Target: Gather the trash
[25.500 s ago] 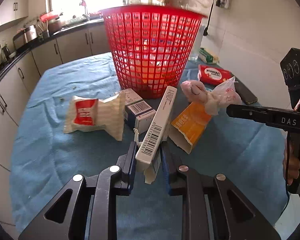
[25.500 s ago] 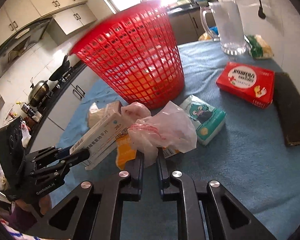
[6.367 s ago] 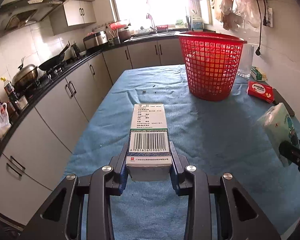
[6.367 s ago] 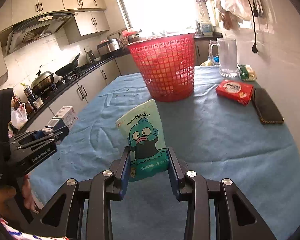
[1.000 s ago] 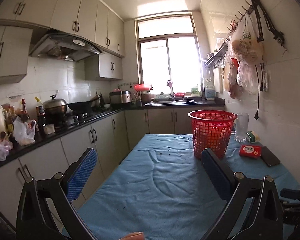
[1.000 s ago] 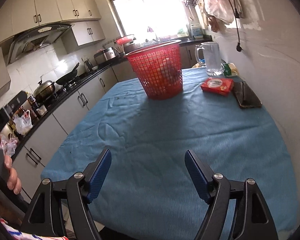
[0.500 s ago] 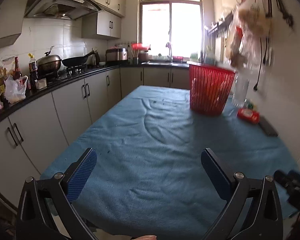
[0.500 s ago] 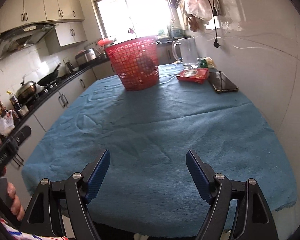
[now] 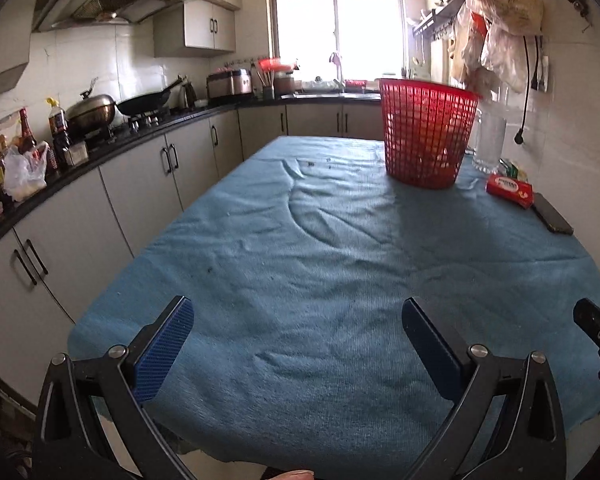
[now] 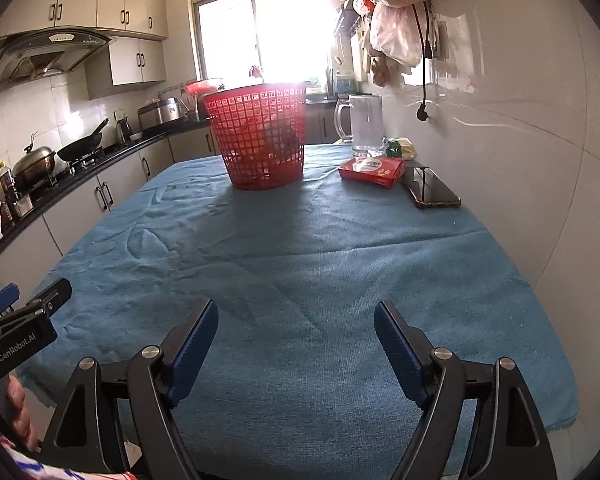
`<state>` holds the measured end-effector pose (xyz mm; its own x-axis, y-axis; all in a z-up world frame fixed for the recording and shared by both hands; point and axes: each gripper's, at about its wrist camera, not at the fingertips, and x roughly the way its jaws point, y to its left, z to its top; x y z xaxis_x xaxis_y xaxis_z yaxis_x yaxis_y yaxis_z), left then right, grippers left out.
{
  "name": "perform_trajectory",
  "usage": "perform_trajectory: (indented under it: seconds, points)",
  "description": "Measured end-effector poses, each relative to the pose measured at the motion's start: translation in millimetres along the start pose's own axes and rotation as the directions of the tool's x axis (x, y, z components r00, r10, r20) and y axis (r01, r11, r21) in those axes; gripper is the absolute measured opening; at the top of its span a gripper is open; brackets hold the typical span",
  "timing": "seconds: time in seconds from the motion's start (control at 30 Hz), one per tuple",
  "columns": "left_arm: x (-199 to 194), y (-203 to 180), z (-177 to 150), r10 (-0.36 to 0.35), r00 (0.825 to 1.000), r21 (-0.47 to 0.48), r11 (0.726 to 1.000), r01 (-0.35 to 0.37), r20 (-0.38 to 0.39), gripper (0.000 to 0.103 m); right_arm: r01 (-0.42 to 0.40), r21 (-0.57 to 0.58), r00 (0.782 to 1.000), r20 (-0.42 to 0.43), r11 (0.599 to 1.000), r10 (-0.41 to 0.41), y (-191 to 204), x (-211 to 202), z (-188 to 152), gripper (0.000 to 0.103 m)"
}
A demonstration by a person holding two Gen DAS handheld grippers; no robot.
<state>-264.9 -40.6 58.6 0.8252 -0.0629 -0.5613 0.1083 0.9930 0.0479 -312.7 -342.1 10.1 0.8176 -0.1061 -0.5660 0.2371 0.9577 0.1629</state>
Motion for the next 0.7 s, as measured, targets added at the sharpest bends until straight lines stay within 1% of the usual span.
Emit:
perform_trajectory:
  seconds: [0.23, 0.7]
  points:
    - [5.8, -4.8, -4.5, -0.021, 0.999, 0.010, 1.000, 0.022, -0.027, 0.103, 0.000, 0.012, 1.000, -0.021, 1.000, 0.000, -3.0, 6.5, -2.4, 0.084]
    - [11.5, -6.7, -3.2, -0.026, 0.999, 0.016, 1.000, 0.027, -0.046, 0.103, 0.002, 0.002, 0.999, -0.035, 1.000, -0.002, -1.4, 14.0, -3.3, 0.085]
